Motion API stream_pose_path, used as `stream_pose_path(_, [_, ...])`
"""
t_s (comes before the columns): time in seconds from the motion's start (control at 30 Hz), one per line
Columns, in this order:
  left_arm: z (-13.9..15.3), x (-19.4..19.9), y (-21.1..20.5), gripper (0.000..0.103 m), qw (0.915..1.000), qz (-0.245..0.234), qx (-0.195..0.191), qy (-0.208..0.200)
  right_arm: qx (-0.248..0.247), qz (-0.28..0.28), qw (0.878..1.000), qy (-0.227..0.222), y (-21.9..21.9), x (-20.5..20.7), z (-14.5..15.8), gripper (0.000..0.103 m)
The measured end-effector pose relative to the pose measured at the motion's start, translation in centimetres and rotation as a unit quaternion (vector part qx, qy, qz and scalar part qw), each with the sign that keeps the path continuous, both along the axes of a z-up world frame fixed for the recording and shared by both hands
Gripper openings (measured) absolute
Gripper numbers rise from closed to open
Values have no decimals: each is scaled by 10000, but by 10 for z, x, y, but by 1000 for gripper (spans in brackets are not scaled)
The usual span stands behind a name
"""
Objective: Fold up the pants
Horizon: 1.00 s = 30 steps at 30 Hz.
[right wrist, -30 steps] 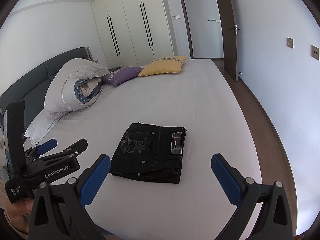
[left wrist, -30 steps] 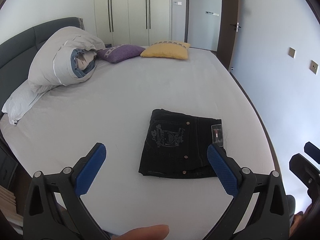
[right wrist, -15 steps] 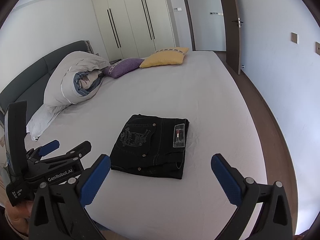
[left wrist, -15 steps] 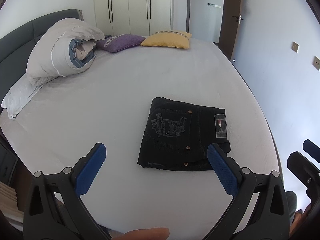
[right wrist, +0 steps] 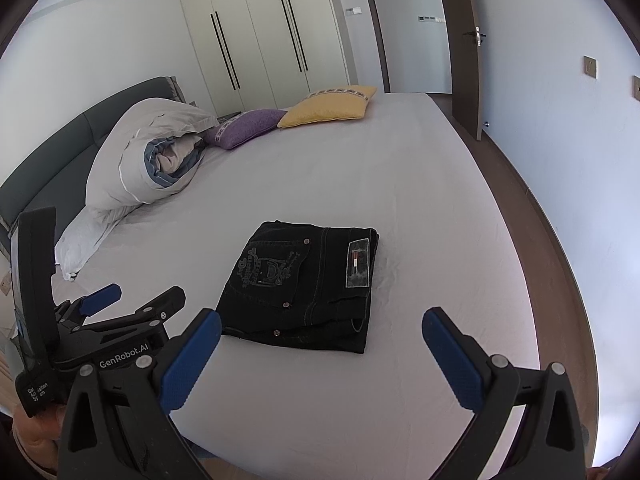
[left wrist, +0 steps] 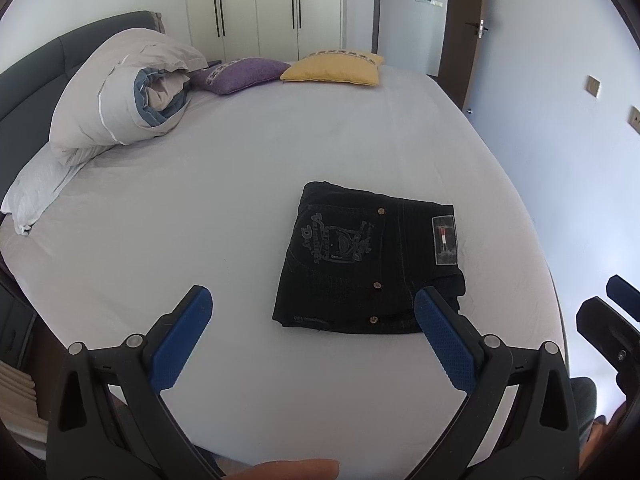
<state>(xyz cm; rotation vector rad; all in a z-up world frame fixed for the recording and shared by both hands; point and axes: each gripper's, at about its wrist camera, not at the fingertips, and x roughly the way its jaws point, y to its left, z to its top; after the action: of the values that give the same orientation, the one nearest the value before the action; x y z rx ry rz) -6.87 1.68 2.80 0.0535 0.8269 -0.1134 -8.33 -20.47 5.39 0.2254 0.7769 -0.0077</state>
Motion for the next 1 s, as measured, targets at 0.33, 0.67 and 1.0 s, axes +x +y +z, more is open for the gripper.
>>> stream_pose_path(0.33, [-6, 2, 3, 103, 10000, 30, -16, 40, -1, -7, 10000, 70, 3, 0, -10, 103])
stream_pose_path(0.67, [-10, 1, 5, 103, 10000, 35, -42, 73, -2, -4, 9999, 102, 4, -2, -12, 103])
stream_pose_path(1.0, [-11, 0, 6, 103, 10000, 29, -46, 75, 4, 0, 9999, 109, 4, -3, -12, 103])
